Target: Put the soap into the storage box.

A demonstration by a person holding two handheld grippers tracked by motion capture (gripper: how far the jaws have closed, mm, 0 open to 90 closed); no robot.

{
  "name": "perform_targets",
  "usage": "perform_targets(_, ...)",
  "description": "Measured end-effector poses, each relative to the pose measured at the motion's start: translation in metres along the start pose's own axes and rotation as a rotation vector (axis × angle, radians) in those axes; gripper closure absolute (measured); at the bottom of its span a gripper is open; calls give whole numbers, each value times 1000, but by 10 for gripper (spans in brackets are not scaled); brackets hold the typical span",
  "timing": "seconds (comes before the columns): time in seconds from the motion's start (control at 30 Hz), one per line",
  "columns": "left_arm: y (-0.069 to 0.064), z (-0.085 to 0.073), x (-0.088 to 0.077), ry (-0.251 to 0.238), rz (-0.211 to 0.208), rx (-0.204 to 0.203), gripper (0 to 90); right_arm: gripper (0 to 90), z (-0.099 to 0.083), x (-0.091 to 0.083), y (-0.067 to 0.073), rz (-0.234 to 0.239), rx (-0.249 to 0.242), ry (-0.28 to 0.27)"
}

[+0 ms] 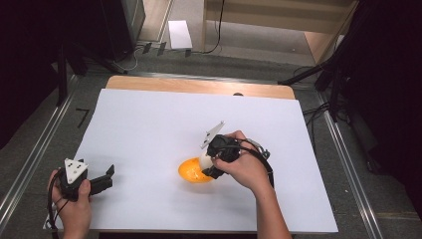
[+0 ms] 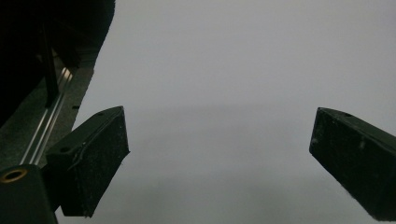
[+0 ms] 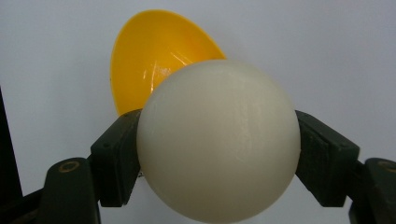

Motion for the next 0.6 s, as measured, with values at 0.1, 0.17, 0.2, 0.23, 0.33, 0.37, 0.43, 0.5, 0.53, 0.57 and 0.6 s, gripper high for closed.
perform_targets(0.1,0,0,0,1,-1,-2,50,252,2,1,1,-1,-4,-2)
perform_targets(0.17,0,0,0,2,0,-2,50,252,6,3,3,-2,-12,-7)
perform_targets(0.2,0,0,0,1,0,-4,50,252,7,4,4,0,-19,-4)
perform_targets(0.23,1,0,0,2,1,-4,49,252,8,5,6,3,-21,1)
perform_targets(0.33,1,0,0,3,1,-4,48,252,9,8,7,11,-30,8)
perform_targets(0.37,1,0,0,3,1,-4,47,252,10,10,8,11,-32,15)
perform_targets(0.43,1,0,0,2,0,-4,47,252,11,13,9,13,-38,22)
perform_targets(0.5,1,0,0,1,-1,-4,48,252,12,16,12,23,-44,27)
perform_targets(0.53,1,0,0,1,-1,-4,48,252,12,16,12,23,-44,27)
perform_targets(0.57,1,0,0,1,-2,-4,48,252,11,17,14,26,-45,42)
perform_targets(0.6,1,0,0,2,-1,-5,48,252,11,19,14,25,-49,43)
Point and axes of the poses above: each handheld gripper's, and its own axes: x roughly forward along the jaws, z roughly out of its top, y roughly to its left, the point moved 8 cm from there along x, roughly forward along the jaws, and after that the axes turned 7 degrees about x, right-handed, at the moved point
